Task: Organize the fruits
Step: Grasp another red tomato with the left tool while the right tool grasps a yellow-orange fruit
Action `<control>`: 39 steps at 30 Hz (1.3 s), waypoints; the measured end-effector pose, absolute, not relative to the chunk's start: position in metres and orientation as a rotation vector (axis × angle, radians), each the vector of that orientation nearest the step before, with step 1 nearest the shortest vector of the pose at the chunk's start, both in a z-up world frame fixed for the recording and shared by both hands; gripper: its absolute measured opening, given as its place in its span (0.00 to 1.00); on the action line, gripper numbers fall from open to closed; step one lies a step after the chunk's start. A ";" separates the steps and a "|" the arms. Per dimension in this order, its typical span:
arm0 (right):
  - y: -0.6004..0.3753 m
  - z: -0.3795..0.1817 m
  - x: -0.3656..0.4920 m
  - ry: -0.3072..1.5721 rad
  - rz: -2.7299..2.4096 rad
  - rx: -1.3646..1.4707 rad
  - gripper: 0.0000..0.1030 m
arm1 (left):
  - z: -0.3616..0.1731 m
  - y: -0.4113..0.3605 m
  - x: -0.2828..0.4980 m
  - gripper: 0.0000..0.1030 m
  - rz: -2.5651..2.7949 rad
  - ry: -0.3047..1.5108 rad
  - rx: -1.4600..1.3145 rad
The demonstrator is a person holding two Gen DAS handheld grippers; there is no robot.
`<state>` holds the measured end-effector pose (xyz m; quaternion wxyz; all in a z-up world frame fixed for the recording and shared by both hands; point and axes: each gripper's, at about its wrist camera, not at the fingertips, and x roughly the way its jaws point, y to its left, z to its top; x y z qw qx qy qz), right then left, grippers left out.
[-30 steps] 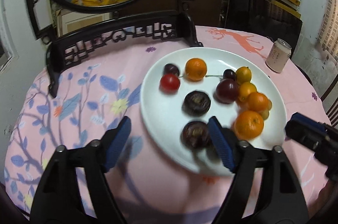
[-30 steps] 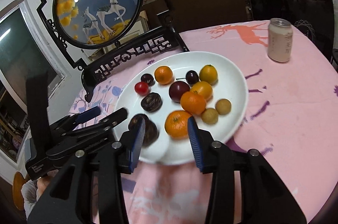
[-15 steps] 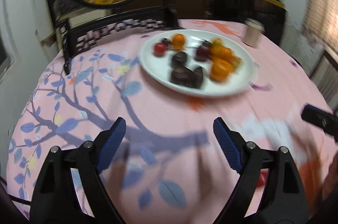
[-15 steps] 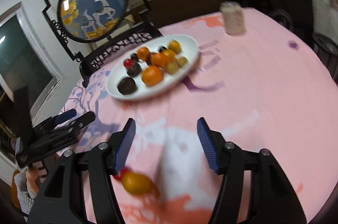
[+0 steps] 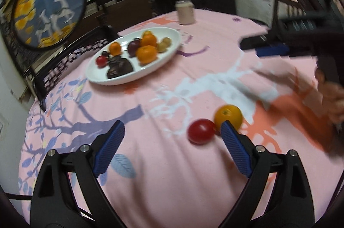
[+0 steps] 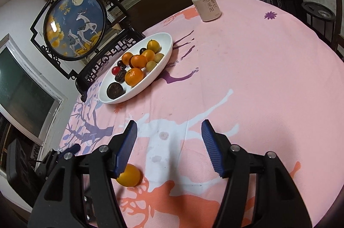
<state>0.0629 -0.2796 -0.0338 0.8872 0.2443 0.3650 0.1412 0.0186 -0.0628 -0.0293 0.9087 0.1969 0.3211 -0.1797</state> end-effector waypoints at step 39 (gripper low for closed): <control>-0.271 -0.034 0.064 0.789 0.312 0.478 0.61 | -0.047 -0.069 0.098 0.48 -0.327 0.815 0.277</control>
